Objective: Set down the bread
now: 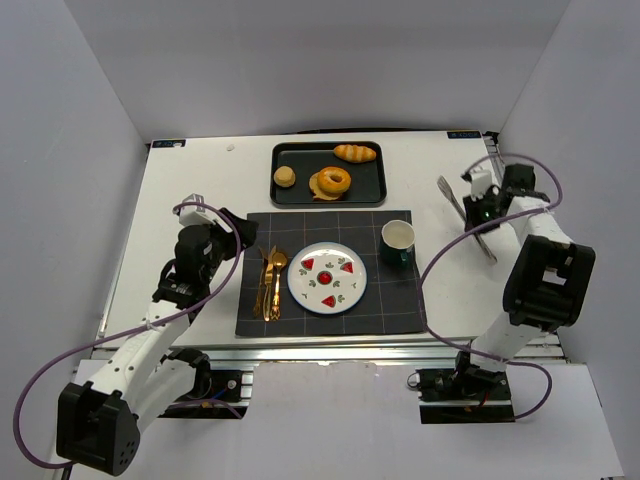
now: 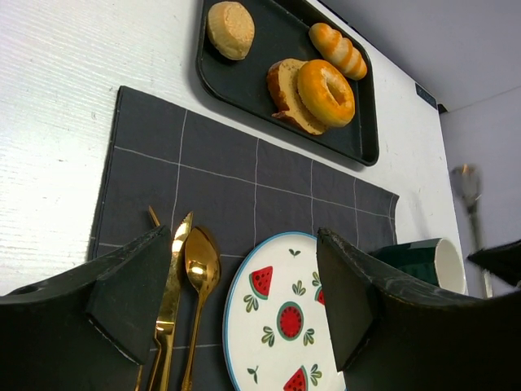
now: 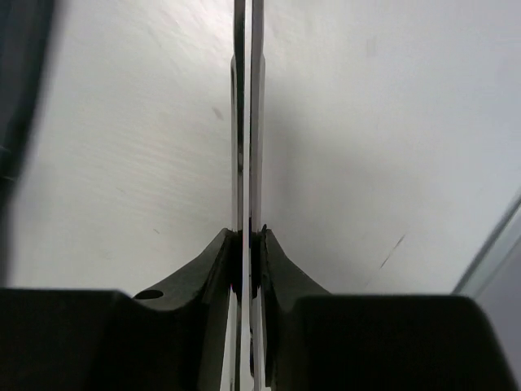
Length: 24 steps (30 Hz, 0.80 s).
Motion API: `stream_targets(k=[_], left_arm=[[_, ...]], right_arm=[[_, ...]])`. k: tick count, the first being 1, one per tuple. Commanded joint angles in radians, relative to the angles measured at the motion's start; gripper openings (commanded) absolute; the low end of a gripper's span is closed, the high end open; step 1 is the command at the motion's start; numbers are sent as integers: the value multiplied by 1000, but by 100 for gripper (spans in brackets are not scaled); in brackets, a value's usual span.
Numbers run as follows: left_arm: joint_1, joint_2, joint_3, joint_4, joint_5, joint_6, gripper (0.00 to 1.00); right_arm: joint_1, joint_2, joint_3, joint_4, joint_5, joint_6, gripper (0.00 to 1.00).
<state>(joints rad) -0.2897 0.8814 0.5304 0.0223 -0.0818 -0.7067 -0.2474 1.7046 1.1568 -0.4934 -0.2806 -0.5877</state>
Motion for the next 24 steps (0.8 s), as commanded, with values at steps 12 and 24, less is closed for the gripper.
stream_targets(k=[12, 24], left_arm=[[3, -36, 49, -50, -13, 9, 81], [3, -107, 13, -81, -41, -8, 81]], right_arm=[[491, 85, 547, -134, -80, -141, 29], [649, 167, 629, -114, 23, -202, 35]])
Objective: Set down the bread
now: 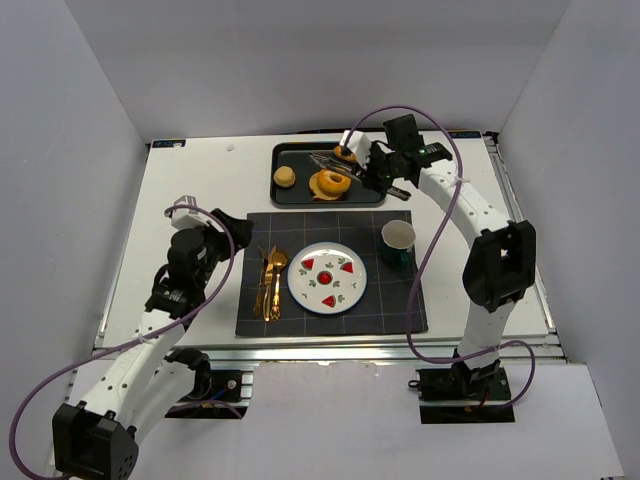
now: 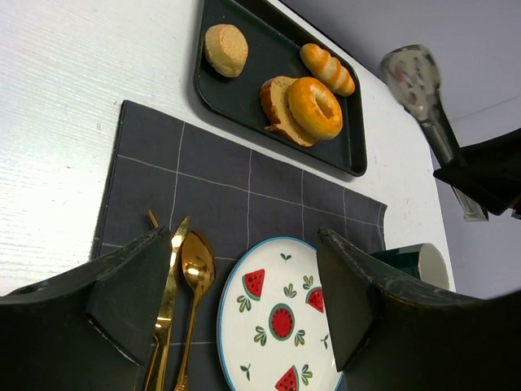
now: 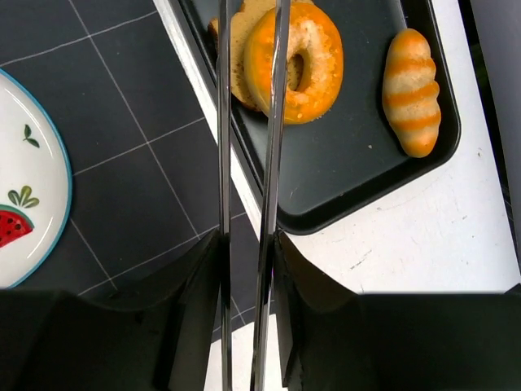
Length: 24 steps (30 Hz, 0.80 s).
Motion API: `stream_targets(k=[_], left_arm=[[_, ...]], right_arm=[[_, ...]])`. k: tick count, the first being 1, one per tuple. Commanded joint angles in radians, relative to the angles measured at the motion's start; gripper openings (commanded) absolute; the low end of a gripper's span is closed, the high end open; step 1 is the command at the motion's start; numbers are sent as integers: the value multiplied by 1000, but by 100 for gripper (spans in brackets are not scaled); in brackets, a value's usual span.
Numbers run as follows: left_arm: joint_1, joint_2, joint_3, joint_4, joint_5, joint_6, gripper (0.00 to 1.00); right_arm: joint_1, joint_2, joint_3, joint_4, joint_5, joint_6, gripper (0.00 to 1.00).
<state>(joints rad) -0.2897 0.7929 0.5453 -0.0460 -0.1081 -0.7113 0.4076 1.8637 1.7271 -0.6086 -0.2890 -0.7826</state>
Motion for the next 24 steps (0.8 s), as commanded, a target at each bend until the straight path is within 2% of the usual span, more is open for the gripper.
stream_targets(k=[1, 14, 24], left_arm=[[3, -18, -2, -12, -13, -4, 81], [3, 19, 8, 8, -2, 3, 81], [3, 6, 4, -6, -8, 3, 81]], right_arm=[[-4, 8, 60, 0, 30, -3, 36], [0, 29, 71, 10, 39, 16, 40], [17, 54, 19, 50, 109, -10, 47]])
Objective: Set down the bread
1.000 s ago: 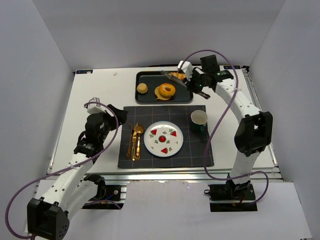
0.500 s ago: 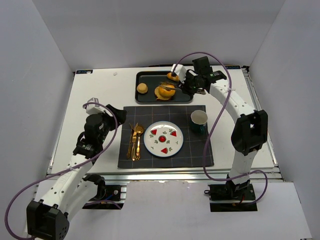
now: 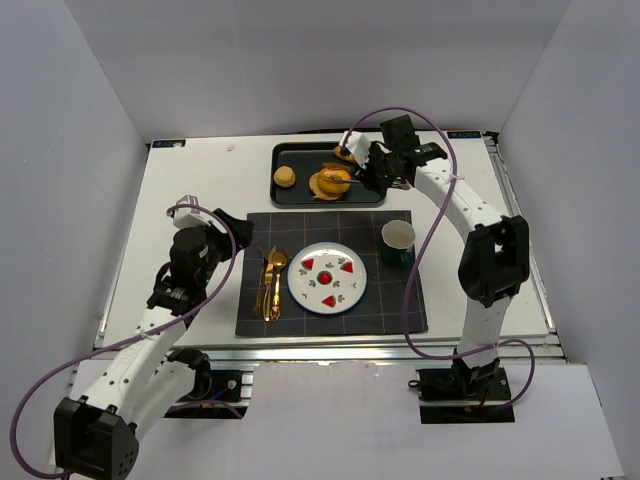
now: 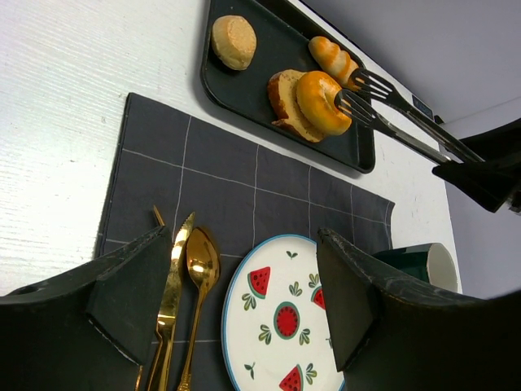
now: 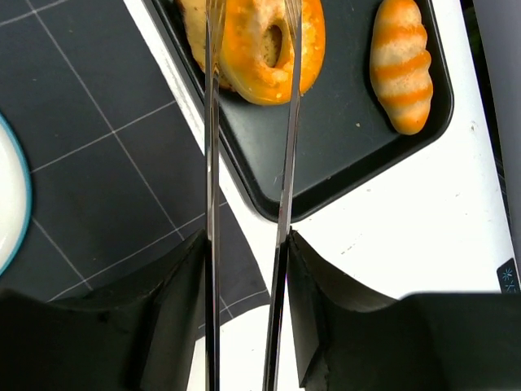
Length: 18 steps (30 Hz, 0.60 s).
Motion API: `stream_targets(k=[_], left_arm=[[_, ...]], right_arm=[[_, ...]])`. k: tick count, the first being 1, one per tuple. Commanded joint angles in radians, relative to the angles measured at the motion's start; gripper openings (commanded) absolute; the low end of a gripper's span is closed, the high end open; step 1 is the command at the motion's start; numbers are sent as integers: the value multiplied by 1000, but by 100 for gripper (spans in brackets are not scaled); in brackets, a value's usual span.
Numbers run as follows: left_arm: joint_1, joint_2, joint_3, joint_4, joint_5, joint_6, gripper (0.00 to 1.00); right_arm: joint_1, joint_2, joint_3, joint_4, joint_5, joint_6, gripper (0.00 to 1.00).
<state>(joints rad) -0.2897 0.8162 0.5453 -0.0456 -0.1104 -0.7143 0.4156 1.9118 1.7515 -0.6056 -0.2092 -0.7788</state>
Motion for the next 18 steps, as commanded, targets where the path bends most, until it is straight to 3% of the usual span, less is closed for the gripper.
stream_targets(k=[1, 18], left_arm=[[3, -18, 4, -10, -6, 6, 81], [3, -35, -8, -19, -12, 3, 81]], right_arm=[[8, 9, -6, 49, 33, -13, 48], [12, 38, -56, 84, 83, -4, 52]])
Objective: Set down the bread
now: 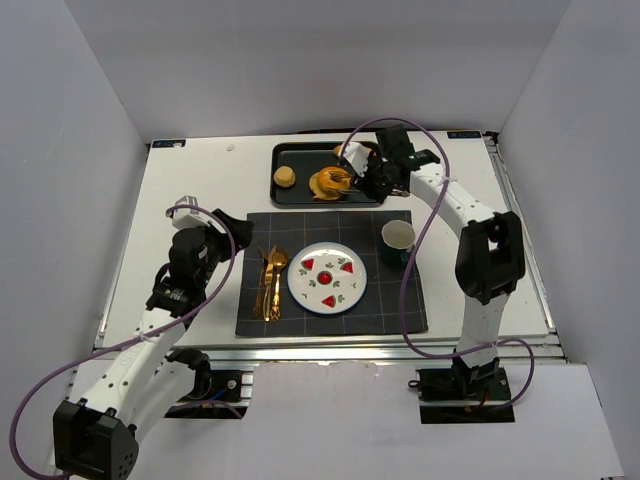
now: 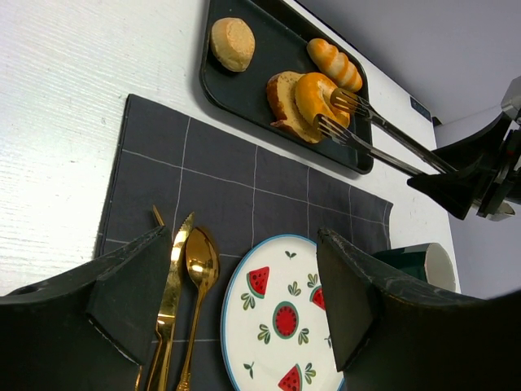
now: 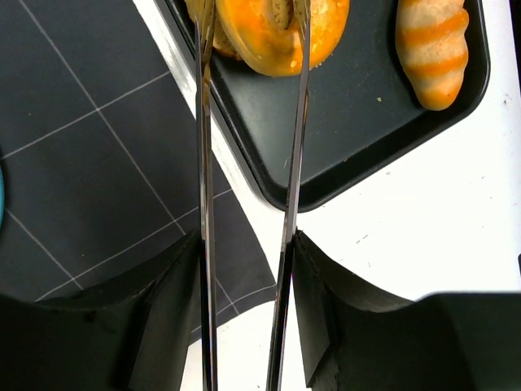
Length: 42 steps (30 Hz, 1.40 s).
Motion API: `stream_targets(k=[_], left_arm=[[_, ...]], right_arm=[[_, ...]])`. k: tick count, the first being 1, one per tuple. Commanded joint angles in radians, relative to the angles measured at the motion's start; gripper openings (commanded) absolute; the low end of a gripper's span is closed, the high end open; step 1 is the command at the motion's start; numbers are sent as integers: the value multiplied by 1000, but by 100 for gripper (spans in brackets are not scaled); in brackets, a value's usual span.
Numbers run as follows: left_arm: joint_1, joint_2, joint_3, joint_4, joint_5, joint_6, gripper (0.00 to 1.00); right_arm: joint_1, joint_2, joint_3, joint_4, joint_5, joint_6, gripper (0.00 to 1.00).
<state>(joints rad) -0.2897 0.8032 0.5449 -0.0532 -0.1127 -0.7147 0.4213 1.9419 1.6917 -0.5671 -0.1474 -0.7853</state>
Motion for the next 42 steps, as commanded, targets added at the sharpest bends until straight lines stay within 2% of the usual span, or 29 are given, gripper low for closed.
stream_targets(k=[1, 4, 7, 10, 11, 12, 18, 23, 27, 31, 36, 42], left_arm=[[4, -24, -8, -11, -12, 3, 81], [1, -27, -13, -8, -12, 0, 81], [3, -25, -11, -7, -10, -2, 81], [3, -24, -8, -7, -12, 0, 81], [3, -24, -5, -8, -12, 1, 81], [3, -24, -2, -13, -12, 3, 81], [3, -30, 0, -17, -16, 4, 81], [3, -29, -3, -11, -16, 3, 81], [3, -19, -5, -5, -10, 3, 81], [3, -12, -2, 3, -2, 3, 81], [3, -7, 1, 4, 2, 3, 81], [3, -27, -2, -11, -8, 0, 81]], right_arm=[[7, 11, 0, 50, 26, 0, 52], [8, 18, -7, 58, 40, -12, 51], [8, 22, -10, 47, 37, -19, 44], [8, 3, -18, 42, 20, -22, 31], [8, -7, -23, 44, 3, -23, 22], [8, -21, -35, 45, -3, -23, 20], [8, -210, -133, 61, -119, -37, 10], [14, -415, -307, -39, -274, -92, 7], [34, -570, -461, -102, -322, -149, 7], [80, -655, -599, -128, -308, -175, 10], [111, -679, -676, -108, -288, -143, 17], [129, -693, -667, -129, -313, -146, 44]])
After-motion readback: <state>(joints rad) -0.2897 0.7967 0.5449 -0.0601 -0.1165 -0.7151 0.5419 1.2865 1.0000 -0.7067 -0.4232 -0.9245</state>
